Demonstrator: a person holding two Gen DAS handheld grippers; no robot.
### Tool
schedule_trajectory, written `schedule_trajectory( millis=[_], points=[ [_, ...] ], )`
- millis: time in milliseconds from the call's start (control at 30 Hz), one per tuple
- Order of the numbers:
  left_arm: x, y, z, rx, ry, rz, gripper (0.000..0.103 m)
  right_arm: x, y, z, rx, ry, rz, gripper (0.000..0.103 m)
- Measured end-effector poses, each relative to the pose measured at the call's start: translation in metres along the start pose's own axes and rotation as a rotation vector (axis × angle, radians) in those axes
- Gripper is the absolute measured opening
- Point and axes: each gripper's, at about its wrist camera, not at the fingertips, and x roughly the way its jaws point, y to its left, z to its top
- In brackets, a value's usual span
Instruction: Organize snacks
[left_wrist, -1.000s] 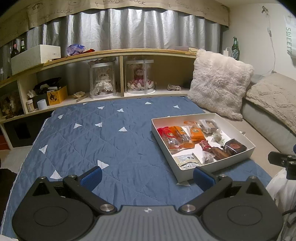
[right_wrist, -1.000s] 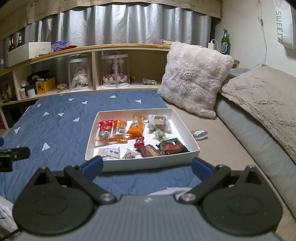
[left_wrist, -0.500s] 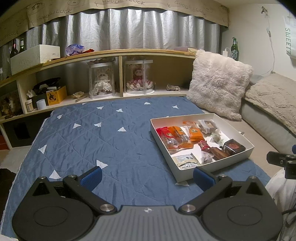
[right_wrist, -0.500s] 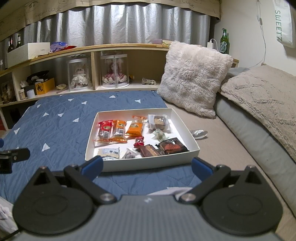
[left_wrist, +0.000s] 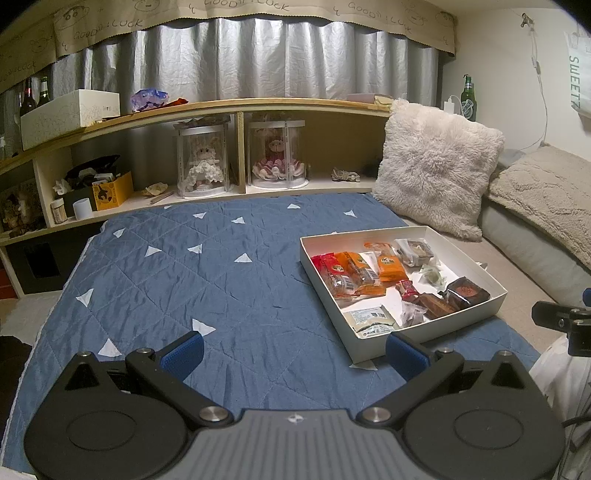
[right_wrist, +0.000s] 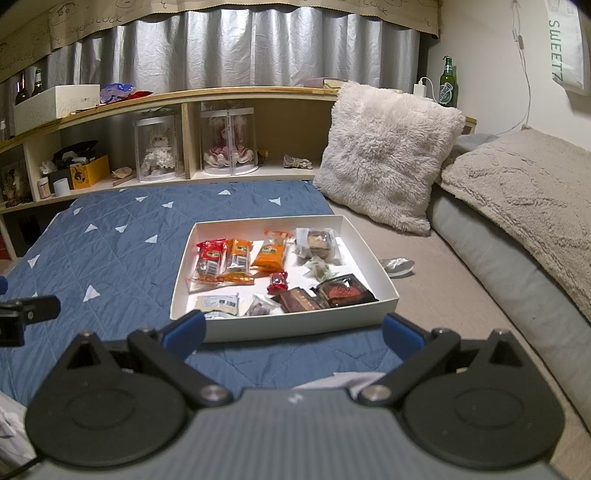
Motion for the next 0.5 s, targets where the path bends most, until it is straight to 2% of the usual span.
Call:
schedule_trajectory(
  millis=[500],
  points=[
    [-0.0004, 0.0015, -0.0003, -0.002, 0.001, -0.002, 0.103, -0.0003, 0.0008, -0.0005, 0.000, 0.000, -0.002, 0.102]
  ],
)
